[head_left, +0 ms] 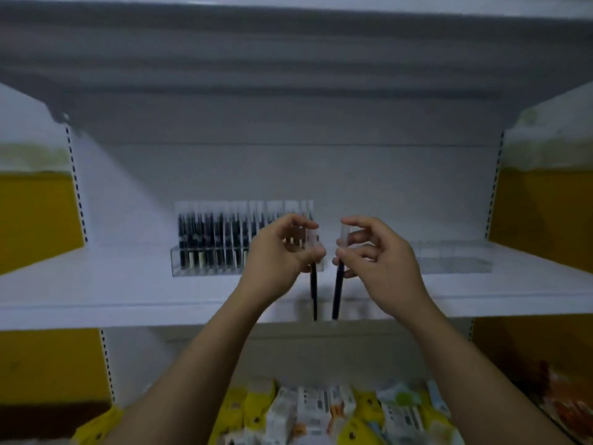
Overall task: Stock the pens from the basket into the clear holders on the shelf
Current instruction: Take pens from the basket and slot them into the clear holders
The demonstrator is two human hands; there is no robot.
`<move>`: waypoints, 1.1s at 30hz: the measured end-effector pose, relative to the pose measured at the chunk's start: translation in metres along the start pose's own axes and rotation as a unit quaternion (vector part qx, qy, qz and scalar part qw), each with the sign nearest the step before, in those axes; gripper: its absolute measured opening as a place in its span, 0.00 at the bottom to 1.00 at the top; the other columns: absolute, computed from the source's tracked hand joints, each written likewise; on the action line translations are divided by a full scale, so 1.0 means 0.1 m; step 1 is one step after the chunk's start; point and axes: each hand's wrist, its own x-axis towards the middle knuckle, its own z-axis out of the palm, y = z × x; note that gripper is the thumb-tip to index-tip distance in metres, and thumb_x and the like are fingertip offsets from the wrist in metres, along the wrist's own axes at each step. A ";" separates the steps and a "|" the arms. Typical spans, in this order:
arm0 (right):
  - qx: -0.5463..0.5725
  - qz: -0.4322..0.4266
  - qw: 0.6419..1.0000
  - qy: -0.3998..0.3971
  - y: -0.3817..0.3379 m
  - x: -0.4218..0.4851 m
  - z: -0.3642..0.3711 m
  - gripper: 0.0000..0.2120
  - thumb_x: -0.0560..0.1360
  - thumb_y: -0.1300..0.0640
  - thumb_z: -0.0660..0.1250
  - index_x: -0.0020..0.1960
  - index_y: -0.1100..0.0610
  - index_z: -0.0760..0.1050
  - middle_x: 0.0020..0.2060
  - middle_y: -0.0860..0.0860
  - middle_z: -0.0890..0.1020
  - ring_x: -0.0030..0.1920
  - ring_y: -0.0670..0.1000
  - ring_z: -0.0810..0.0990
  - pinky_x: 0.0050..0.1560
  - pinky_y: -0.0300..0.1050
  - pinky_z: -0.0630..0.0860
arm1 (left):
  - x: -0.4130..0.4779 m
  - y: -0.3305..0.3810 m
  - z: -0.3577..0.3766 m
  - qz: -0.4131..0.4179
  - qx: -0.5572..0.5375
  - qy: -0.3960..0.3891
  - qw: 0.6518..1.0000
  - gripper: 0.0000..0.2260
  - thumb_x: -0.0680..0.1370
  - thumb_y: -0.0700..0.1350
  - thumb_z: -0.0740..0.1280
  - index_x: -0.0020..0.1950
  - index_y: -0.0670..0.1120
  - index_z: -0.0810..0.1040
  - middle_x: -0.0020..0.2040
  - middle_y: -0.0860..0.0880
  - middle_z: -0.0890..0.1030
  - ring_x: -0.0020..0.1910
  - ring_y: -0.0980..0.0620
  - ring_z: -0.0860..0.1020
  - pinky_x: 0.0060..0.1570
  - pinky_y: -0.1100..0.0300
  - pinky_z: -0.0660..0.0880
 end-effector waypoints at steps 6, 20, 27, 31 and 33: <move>-0.004 -0.021 1.000 0.018 0.01 0.65 -0.01 0.16 0.75 0.62 0.70 0.60 0.50 0.75 0.47 0.52 0.79 0.41 0.51 0.84 0.43 0.50 0.83 | 0.69 0.20 -0.10 0.046 0.064 0.046 0.996 0.13 0.73 0.43 0.72 0.56 0.53 0.78 0.47 0.52 0.82 0.42 0.55 0.82 0.37 0.62 0.81; -0.015 -0.033 0.998 0.053 0.63 1.63 0.26 0.16 0.74 0.62 0.70 0.57 0.47 0.74 0.44 0.48 0.78 0.42 0.54 0.84 0.46 0.59 0.81 | 1.63 -0.26 0.05 0.094 0.177 0.122 0.972 0.10 0.71 0.47 0.76 0.50 0.49 0.80 0.38 0.50 0.83 0.37 0.56 0.81 0.43 0.58 0.80; -0.010 -0.009 0.998 0.065 0.93 1.68 0.36 0.16 0.74 0.61 0.71 0.56 0.44 0.75 0.43 0.49 0.78 0.41 0.53 0.83 0.45 0.56 0.82 | 1.71 -0.50 0.11 0.091 0.246 0.124 0.957 0.11 0.73 0.49 0.74 0.52 0.47 0.79 0.38 0.51 0.82 0.37 0.53 0.80 0.42 0.54 0.79; -0.095 0.000 0.995 0.005 0.97 1.65 0.36 0.15 0.73 0.60 0.72 0.57 0.47 0.77 0.45 0.46 0.80 0.40 0.41 0.80 0.42 0.32 0.76 | 1.72 -0.48 0.09 0.100 0.274 0.119 0.949 0.11 0.73 0.49 0.73 0.51 0.46 0.77 0.35 0.52 0.79 0.36 0.52 0.79 0.36 0.58 0.76; -0.164 -0.007 0.986 -0.040 0.97 1.61 0.36 0.13 0.75 0.58 0.70 0.58 0.48 0.77 0.47 0.45 0.80 0.43 0.40 0.79 0.43 0.29 0.73 | 1.72 -0.45 0.08 0.097 0.287 0.111 0.946 0.10 0.74 0.49 0.73 0.50 0.46 0.77 0.34 0.53 0.77 0.34 0.55 0.78 0.33 0.63 0.73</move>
